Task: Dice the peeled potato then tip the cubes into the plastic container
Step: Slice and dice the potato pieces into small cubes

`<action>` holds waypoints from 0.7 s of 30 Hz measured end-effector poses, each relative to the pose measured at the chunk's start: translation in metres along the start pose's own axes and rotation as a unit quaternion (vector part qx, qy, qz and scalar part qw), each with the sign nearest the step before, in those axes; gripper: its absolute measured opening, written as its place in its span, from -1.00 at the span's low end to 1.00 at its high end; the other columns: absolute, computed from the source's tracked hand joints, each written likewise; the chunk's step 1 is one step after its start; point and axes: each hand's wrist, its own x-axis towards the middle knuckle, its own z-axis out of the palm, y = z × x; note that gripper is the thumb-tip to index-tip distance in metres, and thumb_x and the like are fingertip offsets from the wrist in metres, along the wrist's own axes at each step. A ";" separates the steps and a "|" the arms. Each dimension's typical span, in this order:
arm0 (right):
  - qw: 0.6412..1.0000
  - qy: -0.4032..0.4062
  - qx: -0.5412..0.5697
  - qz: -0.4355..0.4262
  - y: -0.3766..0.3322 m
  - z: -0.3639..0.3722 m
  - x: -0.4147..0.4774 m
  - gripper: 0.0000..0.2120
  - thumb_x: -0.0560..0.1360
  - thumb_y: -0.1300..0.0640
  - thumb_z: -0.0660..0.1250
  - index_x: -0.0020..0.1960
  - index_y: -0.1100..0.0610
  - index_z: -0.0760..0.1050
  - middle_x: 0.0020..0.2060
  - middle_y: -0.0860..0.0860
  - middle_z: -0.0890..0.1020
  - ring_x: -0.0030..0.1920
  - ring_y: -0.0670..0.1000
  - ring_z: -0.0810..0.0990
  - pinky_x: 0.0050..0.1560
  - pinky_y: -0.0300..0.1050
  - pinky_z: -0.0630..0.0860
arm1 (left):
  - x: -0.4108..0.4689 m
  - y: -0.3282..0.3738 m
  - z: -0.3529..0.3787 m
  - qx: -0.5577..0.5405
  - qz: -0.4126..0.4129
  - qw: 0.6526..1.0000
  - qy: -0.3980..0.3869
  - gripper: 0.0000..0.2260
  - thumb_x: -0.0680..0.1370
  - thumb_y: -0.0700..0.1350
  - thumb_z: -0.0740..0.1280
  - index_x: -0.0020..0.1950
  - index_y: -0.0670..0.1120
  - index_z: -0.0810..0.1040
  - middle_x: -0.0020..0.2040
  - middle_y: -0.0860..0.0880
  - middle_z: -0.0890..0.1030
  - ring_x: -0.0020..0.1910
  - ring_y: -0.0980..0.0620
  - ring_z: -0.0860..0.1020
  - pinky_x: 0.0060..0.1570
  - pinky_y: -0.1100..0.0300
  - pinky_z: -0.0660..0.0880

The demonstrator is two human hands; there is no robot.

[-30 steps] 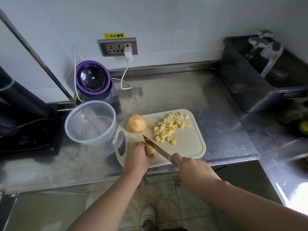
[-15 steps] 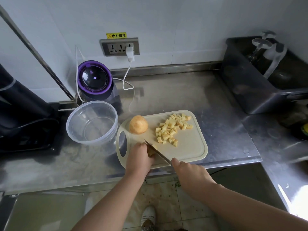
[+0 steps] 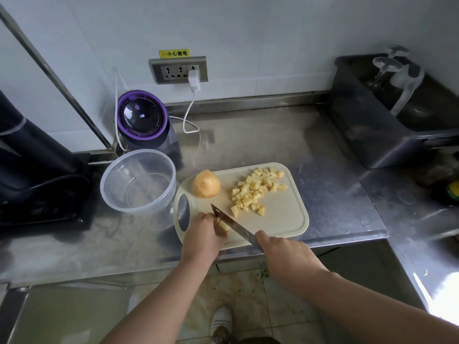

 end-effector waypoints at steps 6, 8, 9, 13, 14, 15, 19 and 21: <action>1.000 -0.011 0.009 0.007 0.001 0.001 0.003 -0.59 0.55 0.35 0.16 0.31 0.03 0.21 -0.05 0.05 0.59 -0.19 0.03 0.57 -0.24 -0.11 0.50 | 0.001 0.001 0.000 0.000 0.003 1.000 -0.002 -0.78 0.46 0.01 0.43 0.02 -0.09 0.61 -0.01 0.00 0.56 -0.07 0.05 0.56 -0.09 0.21 0.53; 1.000 -0.011 0.011 0.004 0.001 0.002 0.004 -0.57 0.55 0.35 0.17 0.34 0.02 0.21 -0.03 0.05 0.59 -0.16 0.03 0.60 -0.18 -0.09 0.56 | 0.002 0.001 0.001 0.003 0.001 1.000 -0.004 -0.78 0.47 0.00 0.42 0.02 -0.09 0.61 -0.01 0.01 0.56 -0.07 0.05 0.56 -0.09 0.20 0.53; 1.000 -0.012 0.012 0.002 0.001 0.003 0.004 -0.55 0.55 0.35 0.17 0.35 0.02 0.20 -0.03 0.05 0.59 -0.16 0.03 0.60 -0.17 -0.09 0.57 | 0.002 0.001 0.001 0.006 0.001 1.000 -0.004 -0.79 0.48 0.00 0.42 0.02 -0.09 0.61 -0.01 0.01 0.56 -0.06 0.06 0.56 -0.10 0.22 0.52; 1.000 -0.020 0.009 -0.013 0.000 0.006 0.007 -0.55 0.56 0.36 0.17 0.37 0.06 0.20 0.01 0.06 0.59 -0.12 0.04 0.62 -0.11 -0.07 0.60 | 0.004 0.000 0.003 0.010 -0.001 1.000 -0.004 -0.82 0.48 -0.02 0.41 0.01 -0.08 0.61 -0.03 0.02 0.58 -0.07 0.07 0.56 -0.15 0.27 0.46; 1.000 -0.025 0.009 -0.014 0.000 0.005 0.008 -0.55 0.57 0.35 0.18 0.39 0.06 0.19 0.01 0.06 0.59 -0.11 0.02 0.62 -0.10 -0.08 0.61 | 0.004 0.000 0.004 0.009 -0.002 1.000 -0.005 -0.82 0.48 -0.02 0.41 0.01 -0.08 0.61 -0.03 0.03 0.59 -0.08 0.07 0.56 -0.16 0.28 0.44; 0.999 -0.030 0.012 -0.014 0.000 0.006 0.008 -0.54 0.58 0.34 0.19 0.40 0.06 0.18 0.01 0.06 0.58 -0.11 0.00 0.61 -0.11 -0.11 0.60 | 0.004 0.000 0.004 0.008 -0.002 1.000 -0.006 -0.82 0.48 -0.03 0.41 0.01 -0.08 0.61 -0.04 0.03 0.59 -0.08 0.08 0.56 -0.18 0.29 0.42; 0.999 -0.031 0.011 -0.004 0.003 0.004 0.011 -0.57 0.58 0.34 0.19 0.36 0.04 0.20 -0.09 0.03 0.54 -0.14 -0.03 0.57 -0.15 -0.15 0.56 | 0.004 -0.001 0.003 0.015 0.000 1.000 -0.014 -0.81 0.47 0.00 0.41 0.00 -0.08 0.60 -0.05 0.04 0.57 -0.11 0.08 0.55 -0.18 0.26 0.46; 1.000 -0.021 0.015 0.013 0.010 0.002 0.012 -0.60 0.56 0.34 0.17 0.30 0.02 0.22 -0.14 0.01 0.53 -0.21 -0.04 0.52 -0.20 -0.16 0.51 | 0.006 -0.001 0.002 0.020 0.002 1.000 -0.021 -0.79 0.47 0.03 0.41 0.00 -0.07 0.59 -0.05 0.06 0.55 -0.11 0.10 0.54 -0.18 0.24 0.49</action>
